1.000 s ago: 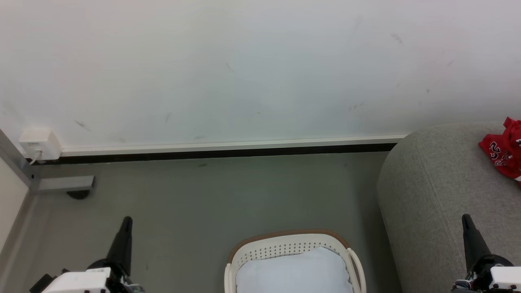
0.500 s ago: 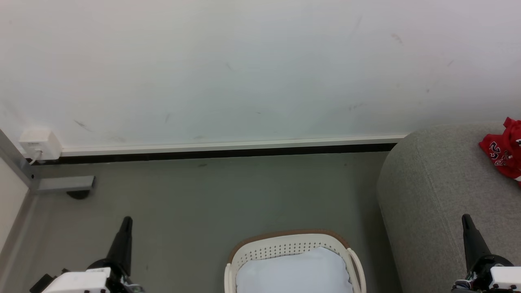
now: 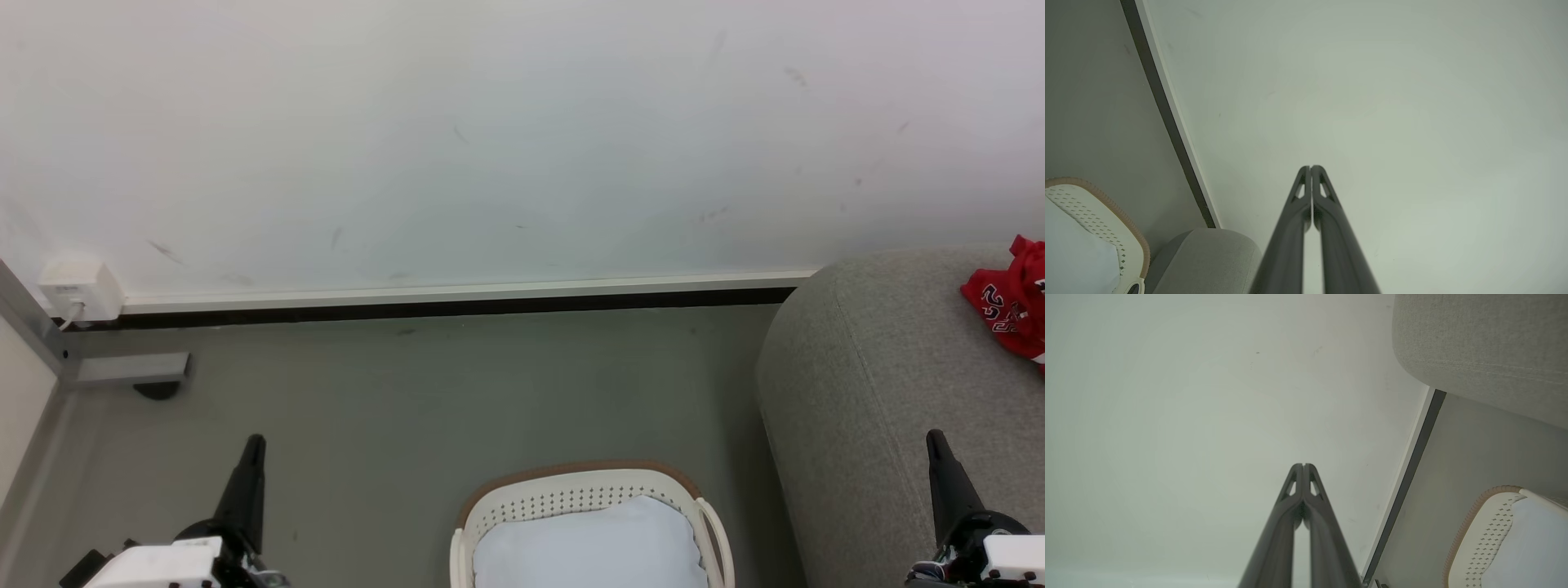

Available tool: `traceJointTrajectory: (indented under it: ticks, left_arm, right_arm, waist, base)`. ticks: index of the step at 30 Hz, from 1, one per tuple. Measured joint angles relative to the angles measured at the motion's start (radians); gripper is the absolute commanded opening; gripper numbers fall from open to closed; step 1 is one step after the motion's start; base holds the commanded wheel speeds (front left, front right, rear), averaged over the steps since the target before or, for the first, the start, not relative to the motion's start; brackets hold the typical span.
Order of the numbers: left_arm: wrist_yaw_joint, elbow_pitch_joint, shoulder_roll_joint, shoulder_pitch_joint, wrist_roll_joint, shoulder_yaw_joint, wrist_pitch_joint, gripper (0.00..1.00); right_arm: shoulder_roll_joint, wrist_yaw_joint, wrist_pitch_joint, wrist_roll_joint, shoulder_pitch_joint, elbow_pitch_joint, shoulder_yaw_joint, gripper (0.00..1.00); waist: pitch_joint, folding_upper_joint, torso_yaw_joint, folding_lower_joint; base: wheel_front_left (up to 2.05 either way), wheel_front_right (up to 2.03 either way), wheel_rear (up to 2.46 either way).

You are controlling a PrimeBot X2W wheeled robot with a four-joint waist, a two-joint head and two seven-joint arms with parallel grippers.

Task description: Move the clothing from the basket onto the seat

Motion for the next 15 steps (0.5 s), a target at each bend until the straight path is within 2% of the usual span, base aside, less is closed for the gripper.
traceJointTrajectory:
  ticks: [15]
  left_arm:
    - [0.0, 0.0, 0.0, 0.0, 0.0, 0.0, 0.0, 0.0]
  right_arm:
    - [0.0, 0.0, 0.0, 0.0, 0.0, 0.0, 0.0, 0.0]
  waist:
    - [0.0, 0.0, 0.0, 0.0]
  base:
    - [0.0, 0.0, 0.0]
